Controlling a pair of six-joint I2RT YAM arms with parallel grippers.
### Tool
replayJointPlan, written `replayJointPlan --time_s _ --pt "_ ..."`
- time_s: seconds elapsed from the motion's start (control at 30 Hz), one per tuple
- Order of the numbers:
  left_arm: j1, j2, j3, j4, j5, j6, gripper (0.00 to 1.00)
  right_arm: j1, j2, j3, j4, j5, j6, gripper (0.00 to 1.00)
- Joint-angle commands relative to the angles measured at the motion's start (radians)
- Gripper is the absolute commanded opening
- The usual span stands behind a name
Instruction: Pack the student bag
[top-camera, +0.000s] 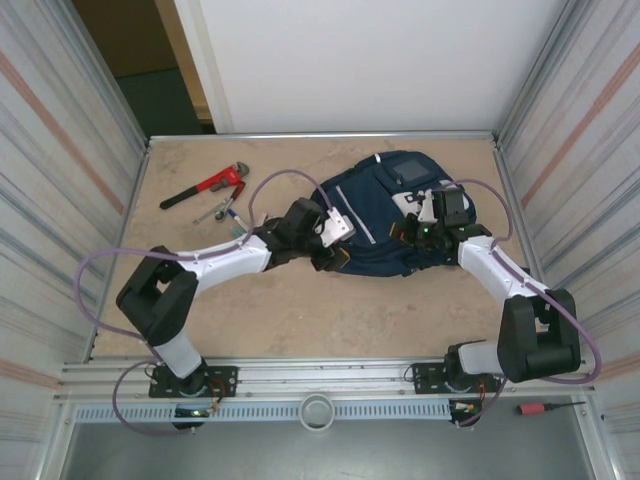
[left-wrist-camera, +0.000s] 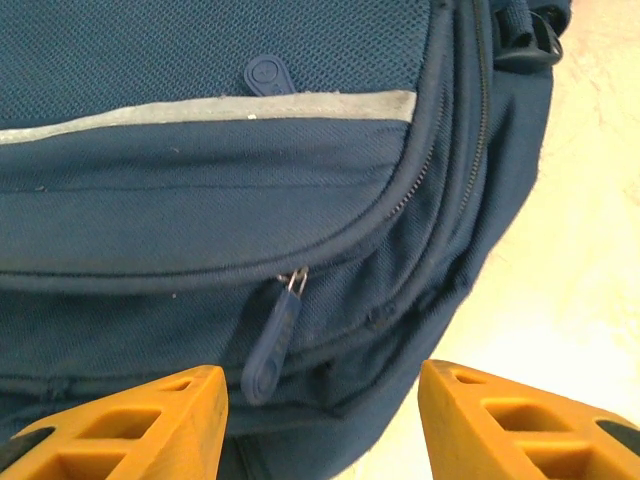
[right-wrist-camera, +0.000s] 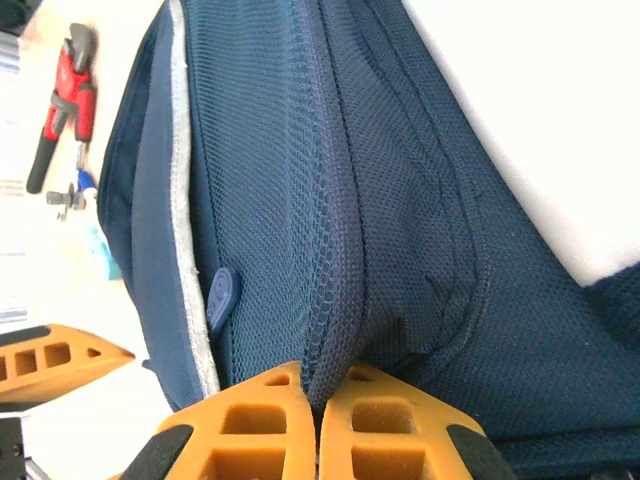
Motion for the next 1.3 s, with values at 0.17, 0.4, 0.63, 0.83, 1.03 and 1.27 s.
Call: replayJointPlan --time_s 0.17,0.4,0.63,0.83,1.03,1.27 --pt "0.038 0.093 0.112 -0.111 0.089 0.030 0.48 0.018 0.000 0.048 0.030 -0.073 -0.011 0.00" --pt "0.055 0.159 0.166 -0.140 0.157 0.036 0.35 0.021 0.008 0.049 0.029 -0.072 -0.016 0.00" --pt "0.056 0.198 0.193 -0.155 0.207 0.055 0.25 0.025 0.013 0.049 0.032 -0.071 -0.013 0.00" --pt "0.055 0.198 0.193 -0.165 0.172 0.065 0.11 0.022 0.004 0.053 0.010 -0.048 -0.033 0.00" --pt "0.065 0.126 0.125 -0.092 0.058 0.049 0.00 -0.025 0.019 0.081 -0.075 -0.068 -0.116 0.00" --pt "0.073 0.077 0.089 -0.037 -0.083 0.035 0.00 -0.054 0.097 0.167 -0.221 -0.126 -0.256 0.00"
